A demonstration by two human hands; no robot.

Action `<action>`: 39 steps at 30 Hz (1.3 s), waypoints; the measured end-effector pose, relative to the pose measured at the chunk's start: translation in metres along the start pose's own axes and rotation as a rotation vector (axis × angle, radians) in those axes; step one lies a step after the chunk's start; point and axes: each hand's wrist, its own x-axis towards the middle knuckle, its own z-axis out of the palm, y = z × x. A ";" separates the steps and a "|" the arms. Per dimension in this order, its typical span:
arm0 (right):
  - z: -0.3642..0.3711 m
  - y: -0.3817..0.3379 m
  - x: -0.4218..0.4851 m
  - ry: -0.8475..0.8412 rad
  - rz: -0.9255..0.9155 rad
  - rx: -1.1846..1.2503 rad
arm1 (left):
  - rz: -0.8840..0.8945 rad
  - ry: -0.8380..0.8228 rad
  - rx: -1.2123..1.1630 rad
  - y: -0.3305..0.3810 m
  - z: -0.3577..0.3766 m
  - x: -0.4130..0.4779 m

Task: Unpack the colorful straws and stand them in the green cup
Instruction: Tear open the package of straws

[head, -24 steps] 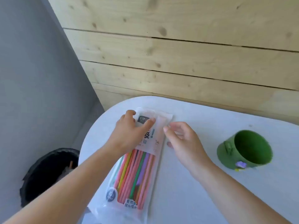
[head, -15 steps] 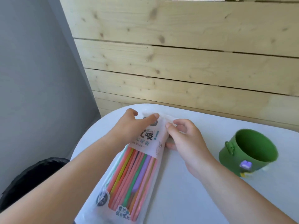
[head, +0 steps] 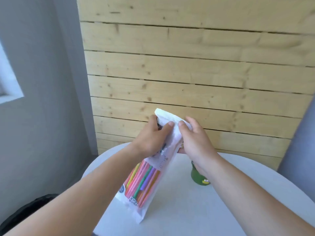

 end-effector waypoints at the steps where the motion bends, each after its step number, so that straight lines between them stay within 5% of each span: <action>1: -0.005 -0.008 -0.005 0.005 -0.019 0.005 | 0.033 -0.008 -0.019 0.006 0.001 -0.004; 8: -0.038 -0.049 -0.050 -0.011 -0.125 -0.031 | 0.183 -0.088 -0.179 0.024 -0.004 -0.037; 17: -0.036 -0.041 -0.081 0.028 -0.125 -0.036 | 0.018 0.061 -0.142 0.025 -0.003 -0.059; 24: -0.032 -0.038 -0.090 -0.123 -0.094 0.069 | -0.031 -0.126 -0.383 0.040 -0.004 -0.079; 39: -0.045 -0.029 -0.098 -0.208 -0.097 0.056 | -0.085 -0.250 -0.299 0.045 -0.006 -0.088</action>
